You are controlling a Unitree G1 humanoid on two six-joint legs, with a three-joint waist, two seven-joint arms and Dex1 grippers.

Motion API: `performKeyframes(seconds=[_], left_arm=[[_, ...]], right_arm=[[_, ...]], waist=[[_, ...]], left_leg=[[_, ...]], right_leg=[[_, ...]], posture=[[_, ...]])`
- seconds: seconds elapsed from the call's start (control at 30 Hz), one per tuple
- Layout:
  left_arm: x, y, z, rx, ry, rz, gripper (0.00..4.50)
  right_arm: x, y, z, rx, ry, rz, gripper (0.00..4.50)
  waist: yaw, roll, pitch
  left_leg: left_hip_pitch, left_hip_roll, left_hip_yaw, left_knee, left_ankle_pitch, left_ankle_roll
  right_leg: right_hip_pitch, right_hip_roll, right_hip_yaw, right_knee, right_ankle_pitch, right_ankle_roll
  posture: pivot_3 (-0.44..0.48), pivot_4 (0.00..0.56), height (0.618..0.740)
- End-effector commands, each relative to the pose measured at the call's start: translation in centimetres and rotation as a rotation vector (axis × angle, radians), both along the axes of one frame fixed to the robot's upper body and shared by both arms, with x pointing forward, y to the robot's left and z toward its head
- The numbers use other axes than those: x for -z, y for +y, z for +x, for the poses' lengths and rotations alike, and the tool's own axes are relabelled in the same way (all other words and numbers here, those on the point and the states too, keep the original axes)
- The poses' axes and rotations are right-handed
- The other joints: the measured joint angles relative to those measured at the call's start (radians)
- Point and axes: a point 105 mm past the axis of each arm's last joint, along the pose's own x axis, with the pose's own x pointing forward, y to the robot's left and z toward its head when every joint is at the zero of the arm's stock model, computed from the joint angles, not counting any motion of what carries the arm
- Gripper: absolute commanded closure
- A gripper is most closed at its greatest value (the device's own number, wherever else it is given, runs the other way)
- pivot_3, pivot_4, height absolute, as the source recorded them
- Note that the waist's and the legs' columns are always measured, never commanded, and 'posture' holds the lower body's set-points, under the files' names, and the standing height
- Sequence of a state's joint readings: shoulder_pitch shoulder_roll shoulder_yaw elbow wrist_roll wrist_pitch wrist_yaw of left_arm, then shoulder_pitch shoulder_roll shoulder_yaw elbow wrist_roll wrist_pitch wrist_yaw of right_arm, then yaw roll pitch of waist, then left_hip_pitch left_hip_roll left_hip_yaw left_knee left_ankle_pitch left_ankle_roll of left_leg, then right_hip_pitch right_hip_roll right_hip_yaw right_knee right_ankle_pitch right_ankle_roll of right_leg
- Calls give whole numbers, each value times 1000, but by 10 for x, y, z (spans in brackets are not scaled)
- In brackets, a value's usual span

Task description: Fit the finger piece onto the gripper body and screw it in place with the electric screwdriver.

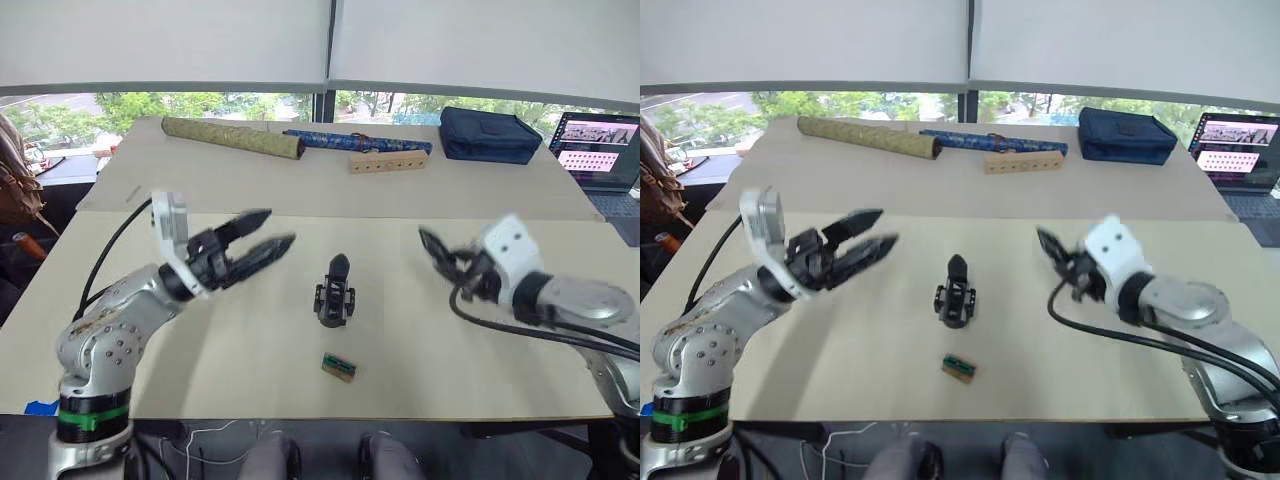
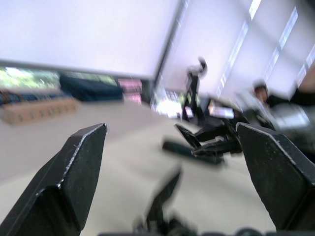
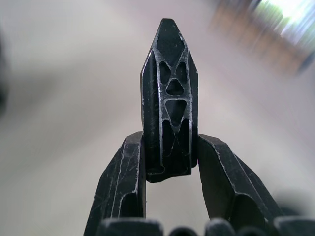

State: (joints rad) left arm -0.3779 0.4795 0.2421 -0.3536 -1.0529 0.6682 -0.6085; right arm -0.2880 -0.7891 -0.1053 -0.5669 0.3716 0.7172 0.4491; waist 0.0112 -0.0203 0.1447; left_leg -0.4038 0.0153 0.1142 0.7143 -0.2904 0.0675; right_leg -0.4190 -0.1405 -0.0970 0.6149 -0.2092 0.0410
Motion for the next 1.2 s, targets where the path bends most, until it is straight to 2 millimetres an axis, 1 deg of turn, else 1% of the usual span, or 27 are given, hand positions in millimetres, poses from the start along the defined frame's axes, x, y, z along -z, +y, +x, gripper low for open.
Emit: performKeyframes(seconds=[0.03, 0.13, 0.27, 0.4, 0.53, 0.67, 0.77, 0.87, 0.9, 1.07, 1.1, 1.13, 1.2], left_arm=[[-21, -14, 6, -8, 16, -121, 0], [-27, -29, 11, 6, 32, -160, 0], [-33, -41, 19, 6, 48, -229, 0], [-36, -54, 22, 11, 39, -251, 0], [-32, -71, 24, 18, 25, -248, 0], [-28, -79, 23, 22, 25, -256, 0], [-29, -81, 25, 7, 21, -286, 0], [-30, -82, 26, 5, 25, -309, 867], [-30, -83, 24, 10, 24, -309, 1265], [-26, -85, 20, 28, 31, -308, 3765], [-26, -85, 20, 27, 30, -314, 4182], [-27, -84, 19, 22, 25, -320, 4473], [-29, -82, 18, 11, 17, -343, 4449]], right_arm=[[-44, 30, -5, -35, -288, 43, 3396], [-55, 55, -7, -65, -393, 87, 3396], [-57, 80, -11, -114, -451, 100, 3396], [-55, 92, -13, -158, -464, 90, 3396], [-53, 101, -14, -197, -466, 87, 3396], [-51, 104, -15, -208, -461, 82, 3396], [-49, 105, -15, -211, -454, 81, 3396], [-48, 104, -14, -191, -445, 79, 3396], [-47, 103, -13, -186, -445, 77, 3396], [-45, 105, -15, -186, -442, 78, 3396], [-44, 105, -15, -189, -441, 75, 3396], [-43, 106, -15, -190, -439, 73, 3396], [-41, 105, -15, -184, -437, 67, 3396]], waist=[[0, 0, 0], [0, 0, 0], [0, 0, 0], [-1, 0, 0], [-2, 0, 0], [-3, 0, 0], [-2, 0, 0], [-1, 0, 0], [-1, 0, 0], [-1, 0, 0], [-2, 0, 0], [-2, 0, 0], [-1, 0, 0]], left_leg=[[0, 0, 0, 0, 0, 0], [0, 0, 0, 0, 1, -1], [-1, -1, 0, 0, 2, -2], [-1, -1, 0, 0, 2, -3], [0, 1, 0, -1, 4, -5], [0, 1, 0, -1, 4, -6], [0, 1, 0, -1, 4, -6], [0, 1, -1, -1, 4, -6], [-1, 1, -1, -1, 4, -6], [-1, 1, -1, -1, 4, -6], [-1, 1, -1, -1, 4, -6], [-1, 1, -1, -1, 4, -6], [-1, 1, -1, -1, 4, -6]], right_leg=[[0, 0, 0, 0, 0, 0], [0, 2, 0, 0, 0, 0], [0, 4, 0, -1, 0, 0], [1, 7, 1, -2, 0, -1], [0, 9, 1, -2, 0, -2], [0, 9, 1, -2, 0, -2], [0, 9, 2, -2, 0, -2], [0, 9, 2, -2, 0, -2], [0, 9, 2, -2, 0, -2], [0, 9, 2, -2, 0, -2], [0, 9, 2, -2, 0, -2], [0, 9, 2, -2, 0, -2], [0, 9, 2, -2, 0, -2]], posture=[[0, 150, 740], [0, 150, 740], [0, 150, 740], [0, 150, 740], [0, 150, 740], [0, 150, 740], [0, 150, 740], [0, 150, 740], [0, 150, 740], [0, 150, 740], [0, 150, 740], [0, 150, 740], [0, 150, 740]])
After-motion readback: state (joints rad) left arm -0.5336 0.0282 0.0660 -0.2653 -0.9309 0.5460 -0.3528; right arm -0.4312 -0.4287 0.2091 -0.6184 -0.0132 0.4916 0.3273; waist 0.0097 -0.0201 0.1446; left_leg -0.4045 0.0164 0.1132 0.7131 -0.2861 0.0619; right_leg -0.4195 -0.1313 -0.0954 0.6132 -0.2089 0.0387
